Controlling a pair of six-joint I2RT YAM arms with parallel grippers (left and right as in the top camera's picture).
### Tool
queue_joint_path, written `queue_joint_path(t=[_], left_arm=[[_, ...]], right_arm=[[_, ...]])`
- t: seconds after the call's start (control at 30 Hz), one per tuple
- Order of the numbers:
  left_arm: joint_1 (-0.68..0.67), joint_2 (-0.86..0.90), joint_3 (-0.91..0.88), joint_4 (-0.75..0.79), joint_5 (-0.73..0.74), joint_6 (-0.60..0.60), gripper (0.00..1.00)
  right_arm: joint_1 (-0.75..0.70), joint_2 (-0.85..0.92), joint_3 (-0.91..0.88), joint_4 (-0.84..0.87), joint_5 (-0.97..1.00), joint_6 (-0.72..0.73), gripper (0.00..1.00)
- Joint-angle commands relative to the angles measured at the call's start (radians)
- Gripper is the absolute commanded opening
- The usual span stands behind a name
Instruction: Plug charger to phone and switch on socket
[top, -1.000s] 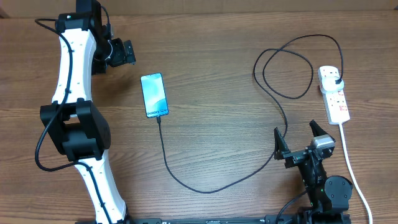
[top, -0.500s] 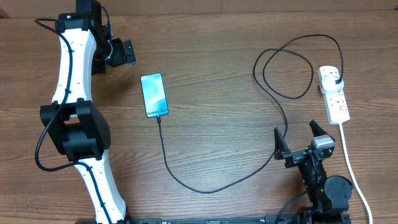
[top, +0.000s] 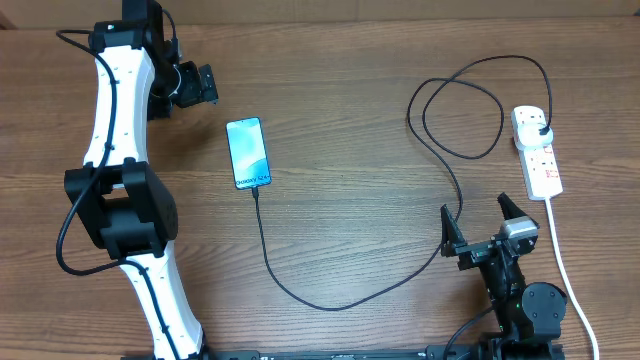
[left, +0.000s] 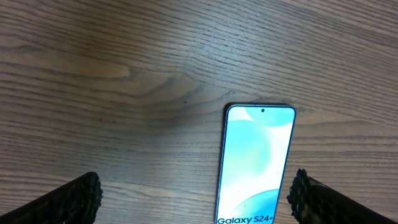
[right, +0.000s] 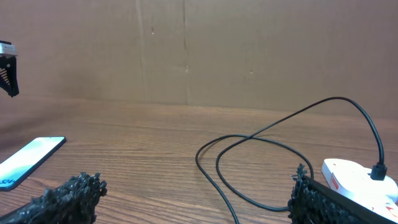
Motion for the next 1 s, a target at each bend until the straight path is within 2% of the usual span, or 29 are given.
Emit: queue_joint_path(t=[0.0,0.33,0.57,0.63,0.97], left_arm=[[0.000,-0.098,-0.016,0.002,0.006,-0.006,1.00],[0.000,-0.486,-0.277,0.020,0.006,-0.006,1.00],[0.000,-0.758,-0.511,0.073,-0.079,-0.006,0.99],[0.000,-0.838,-0.607,0.138,-0.079,-0.006,1.00],[0.000,-1.268,-1.196,0.709,-0.029,-0.005,1.00]], right_arm=[[0.008,-0.011,-0.011,0.004,0.003,0.007,1.00],[0.008,-0.011,-0.011,0.004,0.003,0.007,1.00],[0.008,-0.011,-0.011,0.004,0.003,0.007,1.00],[0.008,-0.011,-0.011,0.004,0.003,0.007,1.00],[0.008,-0.011,-0.011,0.004,0.003,0.007,1.00]])
